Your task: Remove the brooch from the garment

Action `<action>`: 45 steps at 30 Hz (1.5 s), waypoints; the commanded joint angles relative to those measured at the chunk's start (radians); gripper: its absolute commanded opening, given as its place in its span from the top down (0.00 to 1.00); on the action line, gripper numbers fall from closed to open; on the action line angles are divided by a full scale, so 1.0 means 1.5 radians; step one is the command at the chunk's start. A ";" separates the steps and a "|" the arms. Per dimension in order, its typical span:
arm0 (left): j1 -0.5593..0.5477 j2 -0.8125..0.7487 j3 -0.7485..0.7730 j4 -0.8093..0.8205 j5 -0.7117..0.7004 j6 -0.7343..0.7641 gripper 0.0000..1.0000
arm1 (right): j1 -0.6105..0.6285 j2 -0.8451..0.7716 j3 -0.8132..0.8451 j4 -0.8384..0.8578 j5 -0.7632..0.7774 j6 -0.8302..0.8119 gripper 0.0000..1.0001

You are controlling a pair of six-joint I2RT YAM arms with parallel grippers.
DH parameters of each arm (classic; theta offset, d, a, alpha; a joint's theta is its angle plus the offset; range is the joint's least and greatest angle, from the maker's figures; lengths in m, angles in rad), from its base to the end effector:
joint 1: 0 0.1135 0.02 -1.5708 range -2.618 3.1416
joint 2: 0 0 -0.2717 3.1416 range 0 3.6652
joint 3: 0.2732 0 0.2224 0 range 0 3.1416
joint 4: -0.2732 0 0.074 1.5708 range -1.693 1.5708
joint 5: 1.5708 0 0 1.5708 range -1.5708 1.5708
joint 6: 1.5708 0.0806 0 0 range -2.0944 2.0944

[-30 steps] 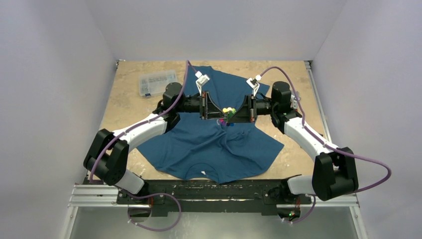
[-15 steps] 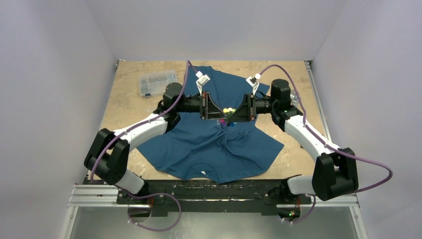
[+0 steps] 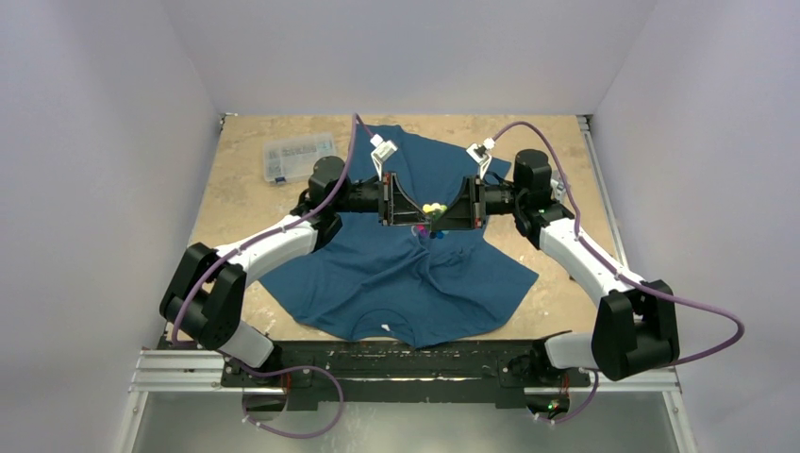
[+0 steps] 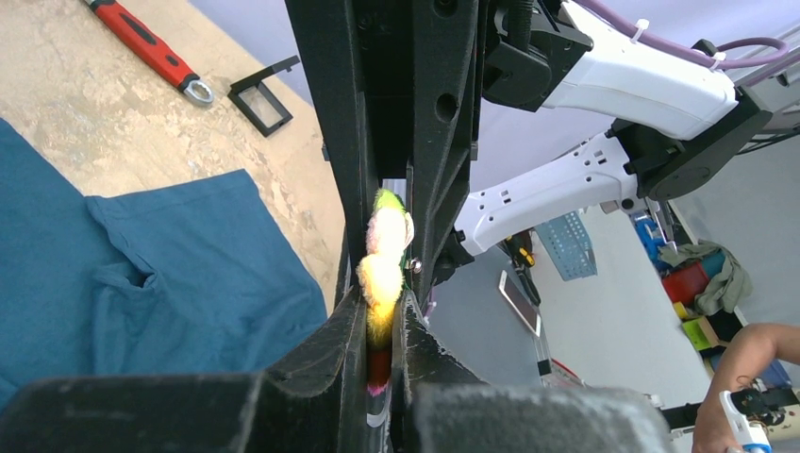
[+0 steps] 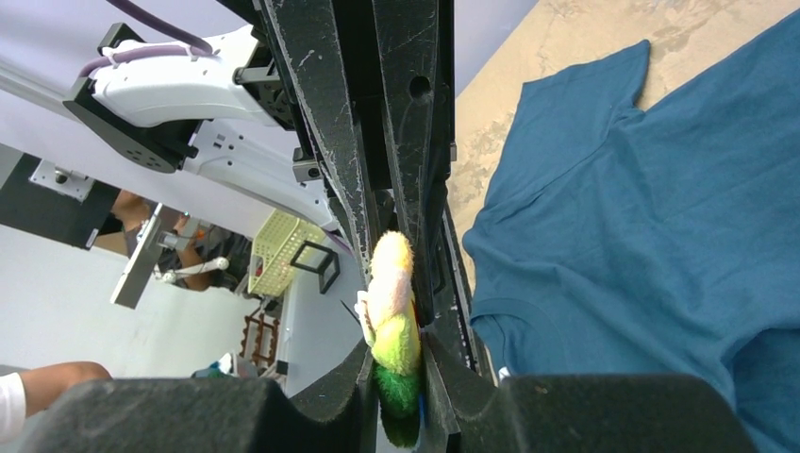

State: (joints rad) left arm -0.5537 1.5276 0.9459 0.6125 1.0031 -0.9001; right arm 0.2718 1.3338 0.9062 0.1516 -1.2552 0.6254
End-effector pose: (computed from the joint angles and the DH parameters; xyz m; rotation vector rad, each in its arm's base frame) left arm 0.2513 -0.2352 0.3210 0.6400 1.8009 -1.8218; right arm 0.2407 0.1466 0.3164 -0.6444 1.9132 1.7375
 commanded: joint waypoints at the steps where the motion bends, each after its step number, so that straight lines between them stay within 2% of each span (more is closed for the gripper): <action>1: 0.000 -0.009 -0.003 0.047 0.017 -0.018 1.00 | -0.009 -0.022 0.009 0.040 0.022 0.015 0.76; 5: 0.005 -0.007 -0.008 0.062 0.012 -0.031 1.00 | -0.010 -0.029 0.003 0.054 0.030 0.026 0.75; 12: 0.011 -0.002 -0.010 0.075 0.013 -0.043 1.00 | -0.016 -0.031 0.001 0.061 0.034 0.035 0.65; 25: 0.022 0.010 -0.010 0.096 -0.005 -0.076 1.00 | -0.014 -0.037 -0.017 0.082 0.054 0.043 0.77; 45: 0.022 0.029 0.022 0.076 -0.015 -0.072 1.00 | 0.000 -0.009 -0.001 0.108 0.055 0.049 0.79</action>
State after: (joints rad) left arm -0.5240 1.5562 0.9375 0.6956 0.9955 -1.0107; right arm 0.2619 1.3148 0.8894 0.2634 -1.1725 0.7033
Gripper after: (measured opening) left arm 0.059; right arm 0.205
